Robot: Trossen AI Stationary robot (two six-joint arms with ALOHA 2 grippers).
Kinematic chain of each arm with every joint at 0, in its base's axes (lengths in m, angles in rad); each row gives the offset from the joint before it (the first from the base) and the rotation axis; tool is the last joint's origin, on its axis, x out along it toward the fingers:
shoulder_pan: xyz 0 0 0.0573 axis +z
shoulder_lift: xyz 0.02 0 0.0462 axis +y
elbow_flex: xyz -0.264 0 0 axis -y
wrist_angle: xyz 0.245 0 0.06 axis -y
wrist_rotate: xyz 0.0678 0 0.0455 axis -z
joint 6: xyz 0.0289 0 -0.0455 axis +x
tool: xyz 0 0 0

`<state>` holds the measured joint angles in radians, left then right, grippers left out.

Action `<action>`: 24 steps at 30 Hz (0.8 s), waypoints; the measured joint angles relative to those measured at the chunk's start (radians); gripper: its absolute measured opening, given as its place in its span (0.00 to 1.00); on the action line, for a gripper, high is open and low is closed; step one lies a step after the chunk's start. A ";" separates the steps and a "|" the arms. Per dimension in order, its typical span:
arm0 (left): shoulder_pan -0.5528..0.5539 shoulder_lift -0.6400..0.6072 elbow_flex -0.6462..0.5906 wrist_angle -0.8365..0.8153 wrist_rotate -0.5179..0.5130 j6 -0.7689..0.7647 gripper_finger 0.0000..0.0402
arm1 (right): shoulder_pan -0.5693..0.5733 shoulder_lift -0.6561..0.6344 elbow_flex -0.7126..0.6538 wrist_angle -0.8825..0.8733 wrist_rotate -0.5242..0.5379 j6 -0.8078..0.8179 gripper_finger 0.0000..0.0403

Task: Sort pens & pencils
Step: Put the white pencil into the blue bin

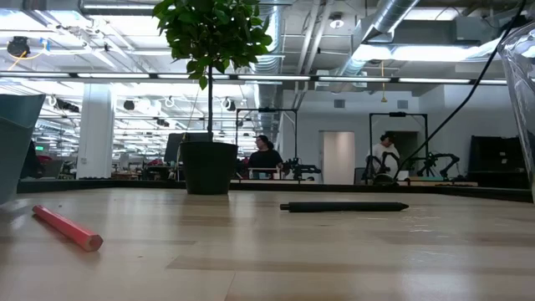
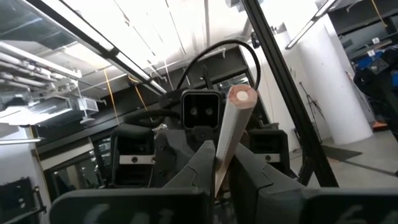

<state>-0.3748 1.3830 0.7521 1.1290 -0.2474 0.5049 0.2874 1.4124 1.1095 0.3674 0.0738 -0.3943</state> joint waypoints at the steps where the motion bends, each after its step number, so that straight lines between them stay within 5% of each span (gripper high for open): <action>1: 0.000 0.000 0.000 -0.001 0.000 0.000 0.02 | 0.000 0.000 0.000 0.001 0.001 0.000 0.39; 15: 0.000 0.000 0.000 -0.022 -0.001 0.006 0.02 | 0.039 -0.001 0.000 0.008 0.022 -0.067 0.54; 24: 0.000 -0.002 0.000 -0.050 -0.039 0.006 0.02 | 0.139 -0.109 0.000 -0.064 0.316 -0.182 0.54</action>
<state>-0.3748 1.3815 0.7521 1.0786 -0.2859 0.5106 0.4261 1.3034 1.1095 0.3036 0.3897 -0.5767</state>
